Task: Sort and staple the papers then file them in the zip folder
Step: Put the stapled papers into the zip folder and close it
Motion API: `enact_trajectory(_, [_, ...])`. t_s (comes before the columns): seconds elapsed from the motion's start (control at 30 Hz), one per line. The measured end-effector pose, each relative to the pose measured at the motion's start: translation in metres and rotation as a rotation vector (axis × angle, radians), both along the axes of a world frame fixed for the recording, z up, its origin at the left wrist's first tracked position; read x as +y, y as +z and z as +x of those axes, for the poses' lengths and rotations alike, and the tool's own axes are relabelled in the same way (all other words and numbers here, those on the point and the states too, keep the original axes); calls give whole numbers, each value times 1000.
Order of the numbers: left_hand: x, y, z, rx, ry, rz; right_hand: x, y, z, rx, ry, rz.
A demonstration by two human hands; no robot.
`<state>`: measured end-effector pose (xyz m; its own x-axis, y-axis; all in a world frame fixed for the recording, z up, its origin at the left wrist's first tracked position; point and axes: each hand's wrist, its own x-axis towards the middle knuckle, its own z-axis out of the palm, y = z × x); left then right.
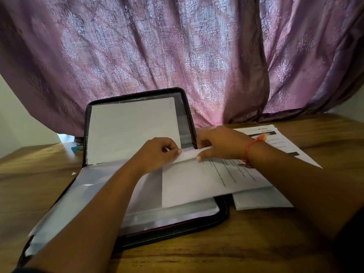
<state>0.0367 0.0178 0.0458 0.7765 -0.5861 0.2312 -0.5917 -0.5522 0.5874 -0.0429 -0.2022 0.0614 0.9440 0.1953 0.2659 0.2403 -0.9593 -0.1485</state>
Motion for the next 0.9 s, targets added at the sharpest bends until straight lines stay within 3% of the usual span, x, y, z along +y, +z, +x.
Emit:
enact_trajectory(0.23, [-3,2,-1,-99,12,26,8,-22,6,-155,-92,-18])
enact_trajectory(0.37, [-3,2,-1,-120,2,40,12,-33,15,-84,-158,-107])
enact_trajectory(0.63, [-2,3,0,-149,8,110,13,-34,14,-18,-150,90])
enact_trajectory(0.77, [-1,5,0,-150,26,162,11,-34,15,-45,-147,84])
enact_trajectory(0.9, [3,6,3,-128,44,238,11,-33,13,46,-161,24])
